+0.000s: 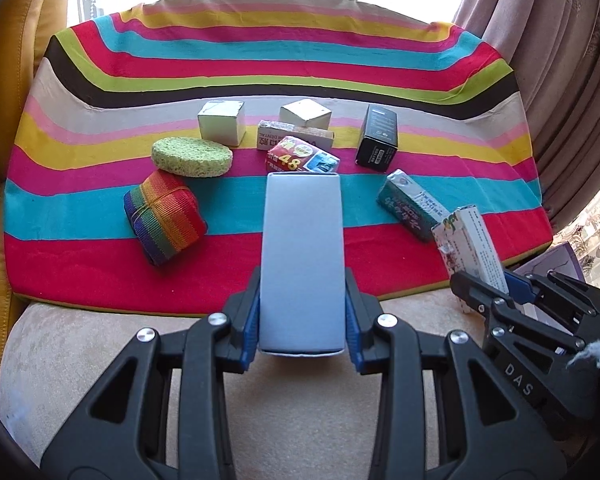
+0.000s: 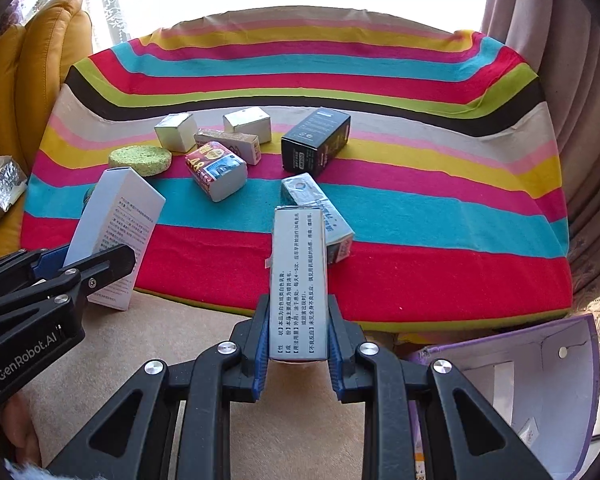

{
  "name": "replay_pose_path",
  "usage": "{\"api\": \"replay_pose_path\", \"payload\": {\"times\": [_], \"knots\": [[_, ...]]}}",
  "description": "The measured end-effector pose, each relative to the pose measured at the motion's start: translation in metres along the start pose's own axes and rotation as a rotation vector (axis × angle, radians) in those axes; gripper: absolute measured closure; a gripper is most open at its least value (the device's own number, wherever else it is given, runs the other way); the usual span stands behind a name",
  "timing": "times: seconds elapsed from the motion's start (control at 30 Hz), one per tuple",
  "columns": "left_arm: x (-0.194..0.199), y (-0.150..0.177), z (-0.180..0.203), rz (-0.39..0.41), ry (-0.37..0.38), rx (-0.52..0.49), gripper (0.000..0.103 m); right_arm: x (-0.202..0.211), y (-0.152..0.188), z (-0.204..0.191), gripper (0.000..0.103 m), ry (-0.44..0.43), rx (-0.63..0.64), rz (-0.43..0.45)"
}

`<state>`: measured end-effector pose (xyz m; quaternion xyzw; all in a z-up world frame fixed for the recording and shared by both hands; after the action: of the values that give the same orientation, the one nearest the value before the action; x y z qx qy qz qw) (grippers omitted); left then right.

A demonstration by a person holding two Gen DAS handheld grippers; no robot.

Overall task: Organize objects
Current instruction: 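Carry the tall white box in the left tool while the right carries the printed box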

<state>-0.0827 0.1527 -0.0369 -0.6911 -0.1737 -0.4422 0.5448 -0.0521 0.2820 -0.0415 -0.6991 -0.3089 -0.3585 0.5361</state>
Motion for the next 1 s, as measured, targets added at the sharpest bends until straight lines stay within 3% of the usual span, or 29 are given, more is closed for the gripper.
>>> {"api": "replay_pose_path", "payload": {"times": [0.47,1.0], "knots": [[0.005,-0.013,0.059,0.023,0.072,-0.075,0.064,0.020,0.014,0.062,0.077,0.058,-0.106,0.005],[0.003,-0.022,0.161,0.018,0.209,-0.220,0.064,0.044,0.034,0.172,0.077,0.168,-0.263,0.016]]}}
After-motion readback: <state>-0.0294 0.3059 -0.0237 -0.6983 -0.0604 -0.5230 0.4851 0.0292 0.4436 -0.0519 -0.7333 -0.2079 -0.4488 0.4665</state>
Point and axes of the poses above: each gripper's, at about its wrist camera, not at the fingertips, and x roughly against the way its jaws point, z to its right, y to its underside, the point moved 9 cm from there along -x, roughly the way its jaws point, and after that the axes turned 15 degrees about -x, right-handed, at the moved point
